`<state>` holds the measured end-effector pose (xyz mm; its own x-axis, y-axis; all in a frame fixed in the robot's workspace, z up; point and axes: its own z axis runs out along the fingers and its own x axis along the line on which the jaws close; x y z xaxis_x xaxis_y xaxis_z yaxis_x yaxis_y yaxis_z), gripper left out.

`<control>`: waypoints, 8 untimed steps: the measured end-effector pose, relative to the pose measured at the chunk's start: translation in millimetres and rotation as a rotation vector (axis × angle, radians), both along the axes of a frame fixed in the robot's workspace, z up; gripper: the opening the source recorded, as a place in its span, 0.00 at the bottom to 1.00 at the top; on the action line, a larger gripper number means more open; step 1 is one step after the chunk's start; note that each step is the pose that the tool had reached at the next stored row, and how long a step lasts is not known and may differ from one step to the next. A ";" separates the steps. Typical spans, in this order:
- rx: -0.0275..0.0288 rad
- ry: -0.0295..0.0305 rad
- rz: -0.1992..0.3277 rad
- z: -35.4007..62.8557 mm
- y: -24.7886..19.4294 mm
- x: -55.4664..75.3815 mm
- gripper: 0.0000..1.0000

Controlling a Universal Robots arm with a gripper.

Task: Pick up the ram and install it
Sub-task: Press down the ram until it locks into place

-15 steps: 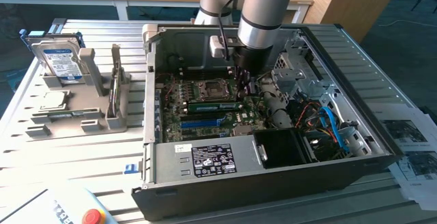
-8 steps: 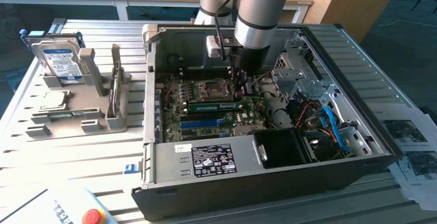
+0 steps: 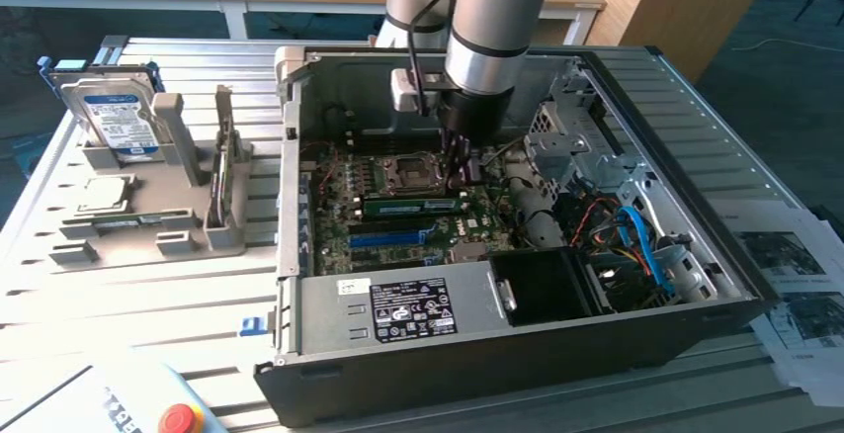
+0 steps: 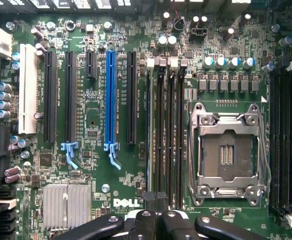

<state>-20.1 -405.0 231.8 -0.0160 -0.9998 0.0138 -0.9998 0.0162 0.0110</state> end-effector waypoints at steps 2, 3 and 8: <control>-0.0002 0.0001 0.000 0.1 0.0 -2.1 0.10; -0.0001 0.0001 0.000 0.0 0.0 -3.0 0.10; -0.0002 0.0000 0.000 0.1 0.0 -7.7 0.10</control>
<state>-27.8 -405.0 231.9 -0.0160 -0.9998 0.0139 -0.9998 0.0161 0.0110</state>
